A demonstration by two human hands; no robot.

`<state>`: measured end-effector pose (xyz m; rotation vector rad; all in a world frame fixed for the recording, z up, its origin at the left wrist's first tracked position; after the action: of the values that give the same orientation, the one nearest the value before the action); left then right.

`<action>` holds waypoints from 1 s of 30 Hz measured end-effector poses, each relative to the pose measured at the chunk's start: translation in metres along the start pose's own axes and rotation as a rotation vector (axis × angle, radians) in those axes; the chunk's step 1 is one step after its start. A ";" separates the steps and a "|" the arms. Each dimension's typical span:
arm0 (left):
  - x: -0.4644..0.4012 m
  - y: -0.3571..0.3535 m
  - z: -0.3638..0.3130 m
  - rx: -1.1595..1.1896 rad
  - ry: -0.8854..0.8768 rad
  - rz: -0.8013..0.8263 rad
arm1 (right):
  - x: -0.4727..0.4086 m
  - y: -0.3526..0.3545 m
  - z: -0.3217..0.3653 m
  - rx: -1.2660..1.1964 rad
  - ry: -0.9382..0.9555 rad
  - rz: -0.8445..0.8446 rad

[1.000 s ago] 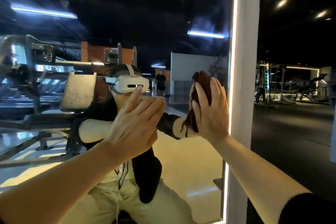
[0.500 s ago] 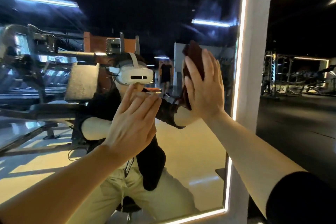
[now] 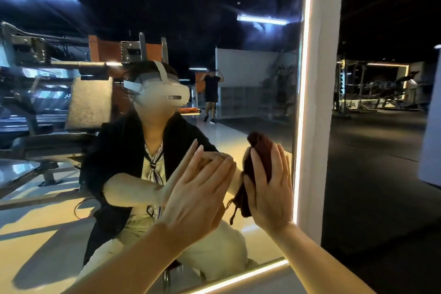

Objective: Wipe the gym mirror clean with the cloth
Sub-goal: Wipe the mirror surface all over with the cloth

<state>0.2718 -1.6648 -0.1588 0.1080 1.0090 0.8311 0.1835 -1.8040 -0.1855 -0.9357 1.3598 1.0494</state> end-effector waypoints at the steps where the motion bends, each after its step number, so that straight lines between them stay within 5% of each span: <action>1: -0.014 0.005 0.004 -0.018 0.005 -0.024 | -0.017 -0.001 -0.004 -0.010 0.014 -0.032; 8: -0.141 0.031 0.068 -0.114 -0.018 -0.139 | -0.174 0.013 -0.036 0.074 0.165 -0.108; 13: -0.198 0.075 0.087 0.028 0.153 -0.315 | -0.248 0.019 -0.033 0.103 0.162 -0.137; 22: -0.272 0.145 0.160 -0.032 0.183 -0.170 | -0.350 0.022 -0.032 0.033 0.142 -0.044; 30: -0.362 0.199 0.216 -0.038 0.259 -0.131 | -0.525 0.030 -0.030 -0.022 0.135 -0.085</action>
<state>0.2335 -1.7043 0.3038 -0.0997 1.2295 0.7561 0.1783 -1.8450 0.3396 -1.0882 1.4086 0.9526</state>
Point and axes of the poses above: each hand's wrist, its own x-axis away from the middle knuckle, its own y-axis out of the back of the hand, z = x × y, the point moved 4 cm from there along -x, towards the middle knuckle
